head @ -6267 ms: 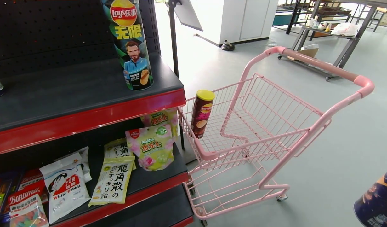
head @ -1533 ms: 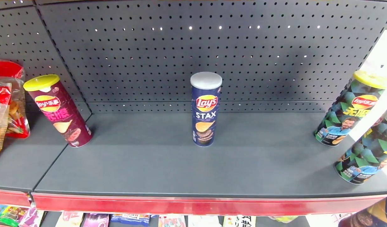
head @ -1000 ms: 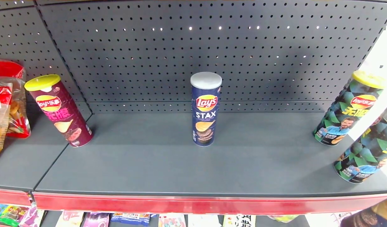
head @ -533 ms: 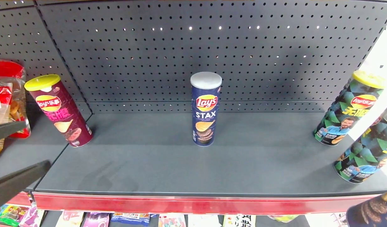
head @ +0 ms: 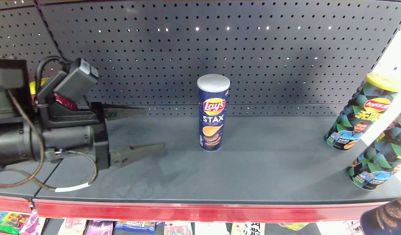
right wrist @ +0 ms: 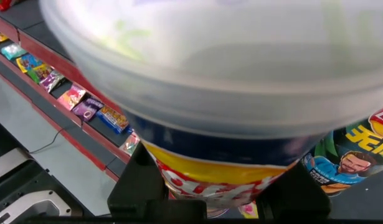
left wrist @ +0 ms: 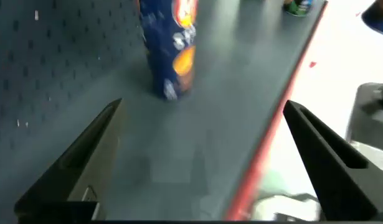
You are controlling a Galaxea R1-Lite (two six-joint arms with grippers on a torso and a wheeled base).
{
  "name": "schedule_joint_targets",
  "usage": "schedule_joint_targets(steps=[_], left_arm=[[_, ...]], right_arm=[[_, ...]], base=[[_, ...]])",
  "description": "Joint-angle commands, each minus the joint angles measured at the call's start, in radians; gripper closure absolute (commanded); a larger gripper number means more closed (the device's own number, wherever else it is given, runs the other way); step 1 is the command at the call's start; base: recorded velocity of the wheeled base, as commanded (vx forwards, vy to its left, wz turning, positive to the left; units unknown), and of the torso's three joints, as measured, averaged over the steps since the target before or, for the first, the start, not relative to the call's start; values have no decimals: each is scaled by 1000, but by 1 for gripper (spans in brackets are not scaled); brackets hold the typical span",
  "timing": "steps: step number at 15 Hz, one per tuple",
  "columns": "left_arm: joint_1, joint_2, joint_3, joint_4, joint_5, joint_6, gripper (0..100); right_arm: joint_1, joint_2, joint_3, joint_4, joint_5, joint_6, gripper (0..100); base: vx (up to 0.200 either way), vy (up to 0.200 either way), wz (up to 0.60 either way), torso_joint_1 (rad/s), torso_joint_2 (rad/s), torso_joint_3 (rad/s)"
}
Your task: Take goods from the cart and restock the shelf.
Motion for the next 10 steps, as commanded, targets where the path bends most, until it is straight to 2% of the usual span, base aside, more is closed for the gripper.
schedule_joint_targets(steps=[1, 4, 10], left_arm=[[-32, 156, -68, -23, -2, 9, 0], [-46, 240, -131, -53, -4, 35, 0], [-82, 364, -231, -102, -4, 35, 0]], right_arm=[[1, 1, -6, 0, 1, -1, 100], [1, 3, -8, 0, 1, -1, 100], [1, 7, -16, 2, 1, -1, 100]], base=[[0, 0, 0, 0, 0, 0], [0, 0, 0, 0, 0, 0], [0, 0, 0, 0, 0, 0]])
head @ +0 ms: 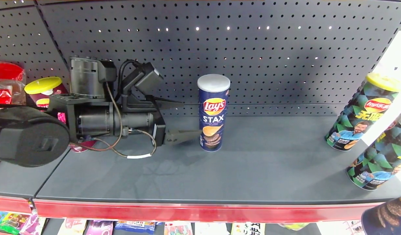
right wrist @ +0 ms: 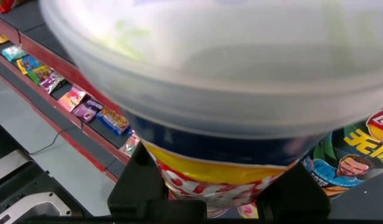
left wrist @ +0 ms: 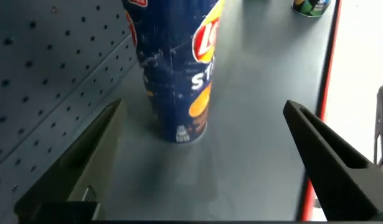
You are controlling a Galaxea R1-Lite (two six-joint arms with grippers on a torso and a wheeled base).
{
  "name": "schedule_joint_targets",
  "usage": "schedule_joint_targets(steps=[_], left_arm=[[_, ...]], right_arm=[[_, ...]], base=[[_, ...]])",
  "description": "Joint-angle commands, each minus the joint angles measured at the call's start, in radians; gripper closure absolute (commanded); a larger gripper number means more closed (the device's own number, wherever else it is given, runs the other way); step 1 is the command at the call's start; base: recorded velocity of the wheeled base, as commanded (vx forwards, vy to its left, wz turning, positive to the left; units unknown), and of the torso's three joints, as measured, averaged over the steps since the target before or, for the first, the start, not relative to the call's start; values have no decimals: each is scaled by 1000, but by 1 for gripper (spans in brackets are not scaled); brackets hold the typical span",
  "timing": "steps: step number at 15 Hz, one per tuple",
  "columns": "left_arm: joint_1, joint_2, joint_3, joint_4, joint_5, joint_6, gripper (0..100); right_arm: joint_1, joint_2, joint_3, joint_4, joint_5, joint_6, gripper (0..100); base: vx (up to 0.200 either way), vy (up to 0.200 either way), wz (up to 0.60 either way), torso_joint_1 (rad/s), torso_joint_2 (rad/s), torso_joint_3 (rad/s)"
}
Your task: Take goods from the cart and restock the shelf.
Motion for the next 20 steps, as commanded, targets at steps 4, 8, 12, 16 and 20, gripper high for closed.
schedule_joint_targets(steps=[4, 8, 12, 16, 20], left_arm=[[-6, 61, -37, -5, 2, -3, 0], [-6, 93, -86, -7, 6, -3, 0], [-33, 147, -151, -5, 2, -4, 0], [-50, 220, -231, -5, 3, -4, 0], [-66, 276, -303, -2, 3, -6, 0]], right_arm=[[28, 141, -48, -3, 14, -36, 100], [67, 182, -47, -8, 11, -39, 100], [67, 181, -47, -8, 11, -39, 100], [67, 181, -47, -8, 11, -37, 100], [65, 178, -45, -8, 9, -37, 100]], base=[[0, 0, 0, 0, 0, 0], [0, 0, 0, 0, 0, 0], [0, 0, 0, 0, 0, 0], [0, 0, 0, 0, 0, 0], [0, 0, 0, 0, 0, 0]])
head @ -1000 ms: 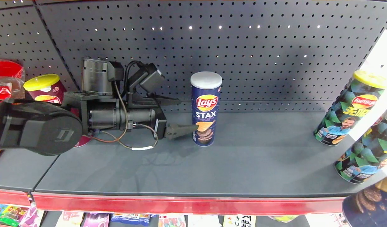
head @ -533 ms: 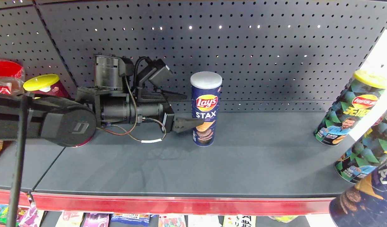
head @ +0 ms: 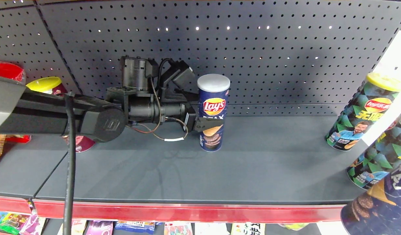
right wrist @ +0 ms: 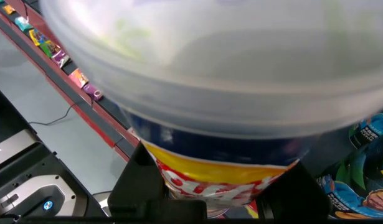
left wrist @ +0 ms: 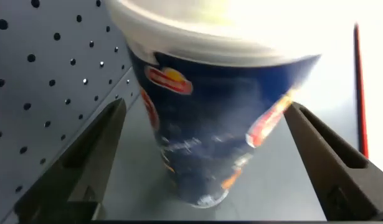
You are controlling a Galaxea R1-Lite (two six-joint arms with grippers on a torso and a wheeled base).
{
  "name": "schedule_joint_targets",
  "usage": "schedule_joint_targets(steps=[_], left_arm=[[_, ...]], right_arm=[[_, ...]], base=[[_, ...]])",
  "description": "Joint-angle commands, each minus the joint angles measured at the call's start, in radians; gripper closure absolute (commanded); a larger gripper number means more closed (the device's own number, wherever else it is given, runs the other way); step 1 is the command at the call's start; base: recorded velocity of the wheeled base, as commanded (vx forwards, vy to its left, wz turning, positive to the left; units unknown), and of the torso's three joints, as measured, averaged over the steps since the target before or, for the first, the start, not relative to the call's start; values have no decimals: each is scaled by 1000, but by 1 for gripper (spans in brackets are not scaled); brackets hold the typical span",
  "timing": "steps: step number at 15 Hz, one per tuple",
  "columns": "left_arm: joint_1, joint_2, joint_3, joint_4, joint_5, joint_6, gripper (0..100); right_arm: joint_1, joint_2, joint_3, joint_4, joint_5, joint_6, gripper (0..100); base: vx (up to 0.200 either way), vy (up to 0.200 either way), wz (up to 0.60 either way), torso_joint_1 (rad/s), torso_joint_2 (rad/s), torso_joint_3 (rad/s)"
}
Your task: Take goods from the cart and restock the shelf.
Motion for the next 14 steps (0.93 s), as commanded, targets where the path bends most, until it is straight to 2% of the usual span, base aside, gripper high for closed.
schedule_joint_targets(steps=[1, 6, 7, 9, 12, 14], left_arm=[[-13, 41, -39, -1, -2, -2, 0], [-25, 95, -86, 1, -2, -5, 0], [-30, 96, -85, 1, -2, -17, 100], [-47, 93, -82, 1, -2, -48, 100], [-47, 82, -66, -6, -25, -45, 100], [-47, 36, -19, -6, -28, -46, 100]], right_arm=[[1, -1, 1, 0, 0, 0, 100], [-1, -1, 1, 1, -4, 0, 100], [-2, -1, 1, 1, -4, 0, 100], [-4, -1, 1, 1, -4, 0, 100], [-4, 0, 0, 1, -4, 0, 100], [-4, 0, 0, 1, -5, 0, 100]], base=[[0, 0, 0, 0, 0, 0], [0, 0, 0, 0, 0, 0], [0, 0, 0, 0, 0, 0], [0, 0, 0, 0, 0, 0], [0, 0, 0, 0, 0, 0], [0, 0, 0, 0, 0, 0]])
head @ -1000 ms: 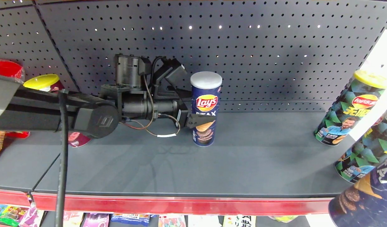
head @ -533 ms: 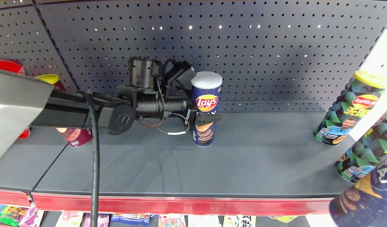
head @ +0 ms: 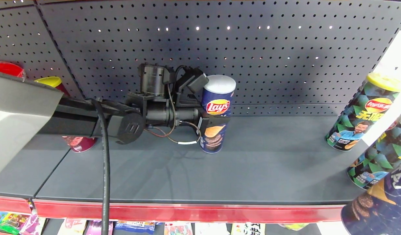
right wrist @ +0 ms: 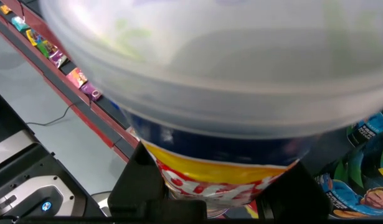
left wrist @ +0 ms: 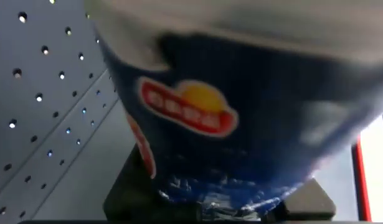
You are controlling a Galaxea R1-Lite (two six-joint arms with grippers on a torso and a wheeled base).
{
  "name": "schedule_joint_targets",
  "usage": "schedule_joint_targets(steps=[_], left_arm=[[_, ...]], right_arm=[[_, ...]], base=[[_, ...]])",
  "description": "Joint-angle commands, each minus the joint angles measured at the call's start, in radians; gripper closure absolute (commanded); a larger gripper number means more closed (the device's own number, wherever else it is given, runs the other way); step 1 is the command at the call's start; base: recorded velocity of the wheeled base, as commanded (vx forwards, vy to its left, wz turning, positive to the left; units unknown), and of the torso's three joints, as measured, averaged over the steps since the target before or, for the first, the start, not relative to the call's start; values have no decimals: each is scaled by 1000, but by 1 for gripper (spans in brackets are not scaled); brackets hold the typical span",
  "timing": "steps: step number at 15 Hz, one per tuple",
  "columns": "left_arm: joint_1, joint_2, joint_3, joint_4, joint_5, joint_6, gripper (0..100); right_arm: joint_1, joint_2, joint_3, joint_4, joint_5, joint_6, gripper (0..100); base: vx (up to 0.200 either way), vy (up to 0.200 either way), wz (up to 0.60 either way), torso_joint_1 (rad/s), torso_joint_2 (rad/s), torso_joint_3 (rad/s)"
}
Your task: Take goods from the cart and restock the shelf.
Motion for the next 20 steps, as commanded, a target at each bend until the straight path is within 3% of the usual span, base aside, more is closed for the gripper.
schedule_joint_targets(steps=[1, 7, 9, 11, 14, 20], left_arm=[[-2, -77, 81, 2, -3, -4, 100], [-36, -248, 325, -1, -5, -8, 100], [-51, -278, 392, -44, -5, -9, 100], [-56, -280, 412, -78, -3, -12, 100], [-91, -309, 432, -88, 9, -74, 100], [-96, -311, 506, -160, 7, -77, 100]], right_arm=[[1, 2, -2, -2, 2, -1, 100], [1, 10, -6, -3, 3, -1, 100], [2, 10, -9, -3, 3, -1, 100], [2, 10, -9, -2, 3, -1, 100], [2, 13, -12, -2, 3, -1, 100], [2, 15, -26, 0, 3, -1, 100]], base=[[0, 0, 0, 0, 0, 0], [0, 0, 0, 0, 0, 0], [0, 0, 0, 0, 0, 0], [0, 0, 0, 0, 0, 0], [0, 0, 0, 0, 0, 0], [0, 0, 0, 0, 0, 0]])
